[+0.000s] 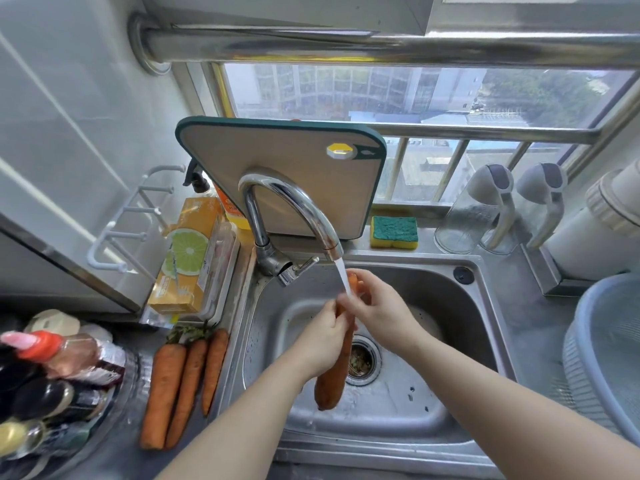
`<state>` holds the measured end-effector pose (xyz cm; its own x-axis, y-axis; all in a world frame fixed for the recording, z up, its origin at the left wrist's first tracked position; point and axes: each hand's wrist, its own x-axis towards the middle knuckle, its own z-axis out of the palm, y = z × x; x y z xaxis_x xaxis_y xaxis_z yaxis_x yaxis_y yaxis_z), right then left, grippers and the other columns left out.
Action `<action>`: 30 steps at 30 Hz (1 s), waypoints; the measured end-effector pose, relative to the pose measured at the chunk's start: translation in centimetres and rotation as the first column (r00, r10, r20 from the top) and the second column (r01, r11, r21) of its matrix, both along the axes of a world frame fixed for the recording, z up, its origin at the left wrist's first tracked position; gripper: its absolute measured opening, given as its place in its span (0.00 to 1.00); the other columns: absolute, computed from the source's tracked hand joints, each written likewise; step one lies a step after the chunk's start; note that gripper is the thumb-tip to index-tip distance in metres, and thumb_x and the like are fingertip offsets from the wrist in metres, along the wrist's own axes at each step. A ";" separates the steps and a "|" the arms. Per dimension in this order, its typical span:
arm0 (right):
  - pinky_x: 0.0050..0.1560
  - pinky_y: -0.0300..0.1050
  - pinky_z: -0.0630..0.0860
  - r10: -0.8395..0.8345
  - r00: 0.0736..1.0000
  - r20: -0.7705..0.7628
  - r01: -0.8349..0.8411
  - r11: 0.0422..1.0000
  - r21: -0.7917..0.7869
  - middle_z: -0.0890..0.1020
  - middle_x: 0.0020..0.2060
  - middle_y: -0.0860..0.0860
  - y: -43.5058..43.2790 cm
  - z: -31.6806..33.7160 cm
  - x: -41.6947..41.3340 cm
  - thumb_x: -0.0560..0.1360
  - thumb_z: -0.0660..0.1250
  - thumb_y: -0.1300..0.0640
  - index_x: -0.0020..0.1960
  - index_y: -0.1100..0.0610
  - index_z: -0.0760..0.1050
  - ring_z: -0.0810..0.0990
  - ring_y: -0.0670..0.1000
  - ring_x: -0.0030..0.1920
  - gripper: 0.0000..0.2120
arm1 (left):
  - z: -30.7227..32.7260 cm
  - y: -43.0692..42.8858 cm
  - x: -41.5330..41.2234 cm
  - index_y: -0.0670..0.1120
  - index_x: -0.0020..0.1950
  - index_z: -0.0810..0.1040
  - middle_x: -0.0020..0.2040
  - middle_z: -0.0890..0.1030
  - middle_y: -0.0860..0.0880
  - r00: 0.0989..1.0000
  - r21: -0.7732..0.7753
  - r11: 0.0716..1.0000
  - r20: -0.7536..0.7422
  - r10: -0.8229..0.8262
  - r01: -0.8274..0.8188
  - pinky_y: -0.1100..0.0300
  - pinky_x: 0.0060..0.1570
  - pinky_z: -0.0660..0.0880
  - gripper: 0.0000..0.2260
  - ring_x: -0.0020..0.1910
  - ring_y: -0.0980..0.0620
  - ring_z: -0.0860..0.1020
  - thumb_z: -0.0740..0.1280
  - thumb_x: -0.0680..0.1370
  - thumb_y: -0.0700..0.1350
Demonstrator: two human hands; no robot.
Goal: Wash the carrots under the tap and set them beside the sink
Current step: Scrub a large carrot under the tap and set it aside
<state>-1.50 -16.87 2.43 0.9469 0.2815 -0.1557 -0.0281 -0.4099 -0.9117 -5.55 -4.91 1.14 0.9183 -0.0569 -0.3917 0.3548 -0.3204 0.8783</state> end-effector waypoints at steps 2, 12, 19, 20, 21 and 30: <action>0.46 0.41 0.80 0.109 0.993 -0.048 -0.109 0.994 0.001 0.81 0.45 0.48 -0.2 0.1 -0.1 0.74 0.67 0.62 0.62 0.51 0.73 0.81 0.50 0.45 0.18 | -0.2 0.3 -0.2 0.55 0.61 0.70 0.51 0.80 0.54 1.000 0.020 1.000 -0.015 -0.001 0.001 0.52 0.56 0.76 0.10 0.50 0.55 0.78 0.55 0.82 0.53; 0.37 0.40 0.71 -0.076 0.997 0.008 0.075 0.997 0.028 0.76 0.29 0.43 0.6 0.3 0.3 0.75 0.67 0.54 0.36 0.53 0.77 0.72 0.42 0.32 0.09 | 0.9 -0.4 -0.3 0.53 0.66 0.68 0.52 0.79 0.54 0.999 -0.023 0.998 -0.009 -0.051 0.050 0.61 0.55 0.75 0.12 0.51 0.60 0.78 0.57 0.82 0.48; 0.40 0.45 0.78 0.150 0.980 -0.135 -0.138 0.986 0.094 0.81 0.36 0.52 -0.4 0.3 0.2 0.73 0.67 0.68 0.47 0.56 0.79 0.77 0.51 0.37 0.08 | 0.3 0.1 -0.8 0.55 0.64 0.69 0.52 0.80 0.55 0.998 -0.059 0.998 -0.053 -0.022 0.019 0.58 0.58 0.75 0.11 0.53 0.58 0.79 0.57 0.82 0.50; 0.43 0.49 0.80 0.098 0.991 -0.095 -0.093 0.994 0.060 0.82 0.37 0.52 -0.3 0.2 0.2 0.73 0.68 0.65 0.45 0.55 0.79 0.79 0.52 0.37 0.07 | 0.6 -0.1 -0.7 0.55 0.63 0.69 0.51 0.79 0.55 0.999 -0.051 0.998 -0.038 -0.026 0.024 0.64 0.54 0.75 0.10 0.51 0.59 0.78 0.56 0.82 0.49; 0.45 0.52 0.81 0.054 0.997 -0.060 -0.052 0.998 0.039 0.83 0.38 0.52 -0.2 -0.1 0.2 0.73 0.69 0.63 0.44 0.55 0.80 0.81 0.52 0.38 0.04 | 0.9 -0.4 -0.6 0.55 0.63 0.68 0.50 0.78 0.56 0.999 -0.036 0.999 -0.023 -0.030 0.029 0.67 0.51 0.74 0.10 0.49 0.61 0.77 0.56 0.82 0.48; 0.34 0.41 0.69 -0.017 0.987 -0.160 0.034 0.994 0.103 0.75 0.32 0.53 -0.3 0.4 0.4 0.77 0.65 0.52 0.43 0.64 0.81 0.71 0.46 0.32 0.15 | 0.9 -1.1 -0.5 0.55 0.65 0.68 0.54 0.80 0.52 0.998 -0.048 0.999 -0.058 -0.027 0.024 0.54 0.57 0.76 0.11 0.54 0.56 0.79 0.57 0.82 0.49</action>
